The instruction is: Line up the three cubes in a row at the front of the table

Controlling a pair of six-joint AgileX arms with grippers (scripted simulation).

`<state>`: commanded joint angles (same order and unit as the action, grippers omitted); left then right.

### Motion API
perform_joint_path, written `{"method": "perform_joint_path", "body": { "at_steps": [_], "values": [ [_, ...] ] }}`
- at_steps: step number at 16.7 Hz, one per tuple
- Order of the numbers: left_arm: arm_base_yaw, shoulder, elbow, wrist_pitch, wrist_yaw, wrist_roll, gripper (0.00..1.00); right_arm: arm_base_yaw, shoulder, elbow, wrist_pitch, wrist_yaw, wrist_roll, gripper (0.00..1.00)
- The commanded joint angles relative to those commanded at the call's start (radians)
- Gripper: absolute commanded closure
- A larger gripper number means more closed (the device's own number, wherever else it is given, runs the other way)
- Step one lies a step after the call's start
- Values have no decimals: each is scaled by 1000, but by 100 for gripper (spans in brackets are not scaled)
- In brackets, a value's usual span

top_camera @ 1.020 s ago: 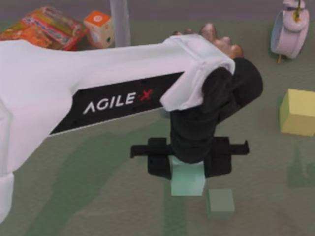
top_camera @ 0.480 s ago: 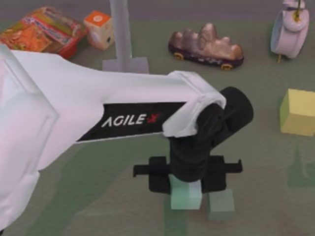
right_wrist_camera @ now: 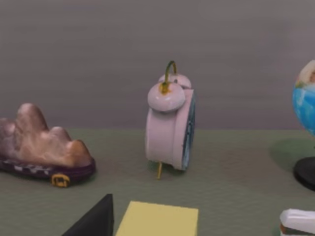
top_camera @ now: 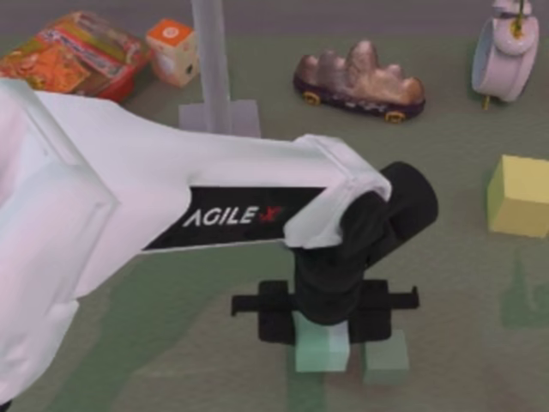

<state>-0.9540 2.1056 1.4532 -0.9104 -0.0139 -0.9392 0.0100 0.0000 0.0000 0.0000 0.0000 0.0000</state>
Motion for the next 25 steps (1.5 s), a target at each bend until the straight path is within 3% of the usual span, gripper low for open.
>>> {"method": "perform_joint_path", "body": {
  "at_steps": [10,20,25],
  "values": [
    [0,0,0,0,0,0,2,0,0,0,0,0,0,0],
    [2,-1,3,-4,0,0,0,0,0,0,0,0,0,0],
    [11,-44,108,-165,-1,-7,0,0,0,0,0,0,0,0]
  ]
}}
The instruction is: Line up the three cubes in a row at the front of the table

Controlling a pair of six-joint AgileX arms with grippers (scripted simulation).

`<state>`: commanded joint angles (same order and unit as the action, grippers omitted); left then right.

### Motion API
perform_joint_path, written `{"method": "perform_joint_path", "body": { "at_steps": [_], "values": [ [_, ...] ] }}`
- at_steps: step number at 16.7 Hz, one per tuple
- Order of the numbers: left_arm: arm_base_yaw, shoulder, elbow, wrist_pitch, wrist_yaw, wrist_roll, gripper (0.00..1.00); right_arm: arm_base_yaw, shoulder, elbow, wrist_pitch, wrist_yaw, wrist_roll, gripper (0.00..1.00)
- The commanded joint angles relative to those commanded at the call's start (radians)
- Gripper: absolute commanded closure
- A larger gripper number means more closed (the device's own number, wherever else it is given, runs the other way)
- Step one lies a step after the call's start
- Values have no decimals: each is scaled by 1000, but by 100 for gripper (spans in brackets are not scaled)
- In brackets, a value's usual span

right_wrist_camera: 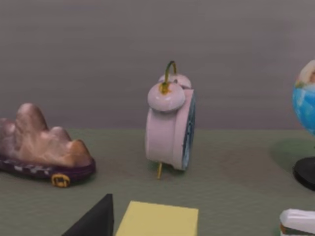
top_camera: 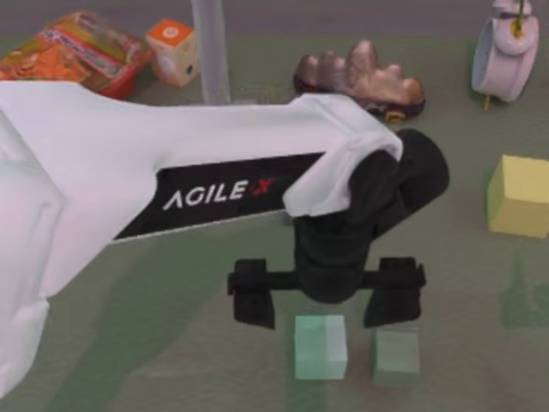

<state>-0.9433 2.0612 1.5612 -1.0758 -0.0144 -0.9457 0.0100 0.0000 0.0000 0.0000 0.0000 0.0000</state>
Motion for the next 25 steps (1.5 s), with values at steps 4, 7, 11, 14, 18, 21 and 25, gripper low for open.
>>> {"method": "perform_joint_path", "body": {
  "at_steps": [4,7,11,14,18,21,25],
  "values": [
    [7,-36,61,-83,0,1,0,0,0,0,0,0,0,0],
    [2,-32,59,-80,0,1,0,0,0,0,0,0,0,0],
    [37,-92,1,-41,-5,11,0,6,62,62,-45,-3,11,0],
    [123,-245,-132,49,-12,38,0,14,220,216,-151,-4,36,0],
    [291,-581,-403,222,-17,118,0,24,571,521,-352,-2,80,0],
    [439,-896,-660,376,-18,226,0,33,919,789,-534,0,117,0],
    [634,-1321,-1016,593,-18,426,0,47,1378,1134,-782,5,166,0]
  ]
}}
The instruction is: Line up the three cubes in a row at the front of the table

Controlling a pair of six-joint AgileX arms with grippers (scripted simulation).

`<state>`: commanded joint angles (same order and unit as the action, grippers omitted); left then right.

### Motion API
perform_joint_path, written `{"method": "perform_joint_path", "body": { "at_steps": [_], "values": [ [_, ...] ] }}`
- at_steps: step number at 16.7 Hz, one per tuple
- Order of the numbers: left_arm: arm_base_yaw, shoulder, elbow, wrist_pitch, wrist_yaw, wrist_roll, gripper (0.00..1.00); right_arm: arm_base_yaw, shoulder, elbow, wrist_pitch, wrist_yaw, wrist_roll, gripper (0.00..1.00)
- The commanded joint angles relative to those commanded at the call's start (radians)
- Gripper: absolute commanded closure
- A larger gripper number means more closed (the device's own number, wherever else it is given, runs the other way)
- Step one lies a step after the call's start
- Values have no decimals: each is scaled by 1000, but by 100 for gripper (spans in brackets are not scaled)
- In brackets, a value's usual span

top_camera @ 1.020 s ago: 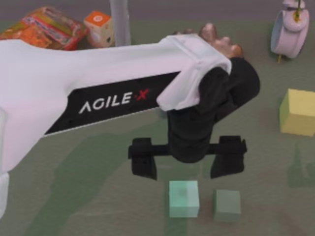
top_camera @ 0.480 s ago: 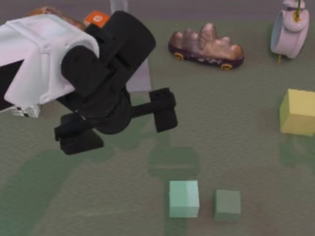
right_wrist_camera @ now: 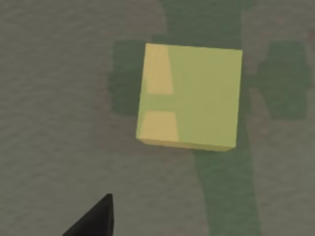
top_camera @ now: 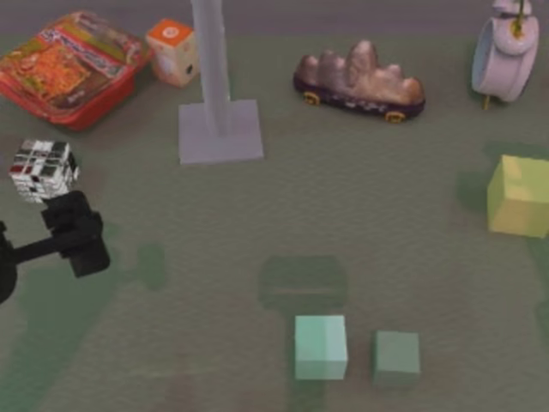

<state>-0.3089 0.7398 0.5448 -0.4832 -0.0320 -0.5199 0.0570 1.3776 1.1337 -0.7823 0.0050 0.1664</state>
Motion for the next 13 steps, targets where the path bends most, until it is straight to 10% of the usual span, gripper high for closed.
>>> {"method": "perform_joint_path", "body": {
  "at_steps": [13],
  "values": [
    [329,-740,-545,483,32,520,0,25,777,676,-444,-2,102,0]
  ]
}}
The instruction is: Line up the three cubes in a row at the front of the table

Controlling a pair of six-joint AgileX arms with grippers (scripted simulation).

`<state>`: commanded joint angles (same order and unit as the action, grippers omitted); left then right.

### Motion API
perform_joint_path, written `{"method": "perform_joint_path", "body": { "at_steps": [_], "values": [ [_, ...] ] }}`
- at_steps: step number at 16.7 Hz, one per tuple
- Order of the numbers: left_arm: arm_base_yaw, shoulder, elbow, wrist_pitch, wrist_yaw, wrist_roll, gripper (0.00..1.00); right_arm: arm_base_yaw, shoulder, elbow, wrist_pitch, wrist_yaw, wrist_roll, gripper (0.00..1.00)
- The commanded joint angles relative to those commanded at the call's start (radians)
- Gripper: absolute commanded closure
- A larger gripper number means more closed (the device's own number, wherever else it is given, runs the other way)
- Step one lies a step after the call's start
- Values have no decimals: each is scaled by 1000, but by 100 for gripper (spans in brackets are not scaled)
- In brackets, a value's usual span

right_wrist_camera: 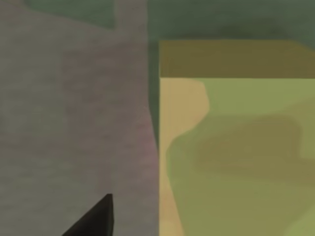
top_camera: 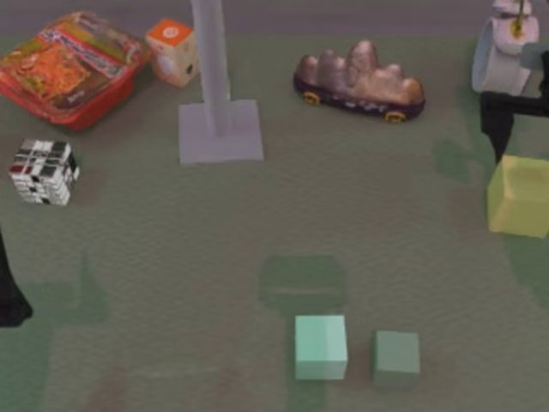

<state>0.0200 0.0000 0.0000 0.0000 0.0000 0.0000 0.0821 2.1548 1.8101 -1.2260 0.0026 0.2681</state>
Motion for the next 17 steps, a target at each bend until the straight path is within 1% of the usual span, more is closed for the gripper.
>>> {"method": "perform_joint_path", "body": {
  "at_steps": [7,9,14,17],
  "values": [
    [0,0,0,0,0,0,0,-4,3,-17,18,0,-2,0],
    [0,0,0,0,0,0,0,-2,20,-58,75,0,-2,0],
    [0,0,0,0,0,0,0,1,81,-190,277,1,2,0],
    [0,0,0,0,0,0,0,2,94,-215,309,1,3,0]
  ]
}}
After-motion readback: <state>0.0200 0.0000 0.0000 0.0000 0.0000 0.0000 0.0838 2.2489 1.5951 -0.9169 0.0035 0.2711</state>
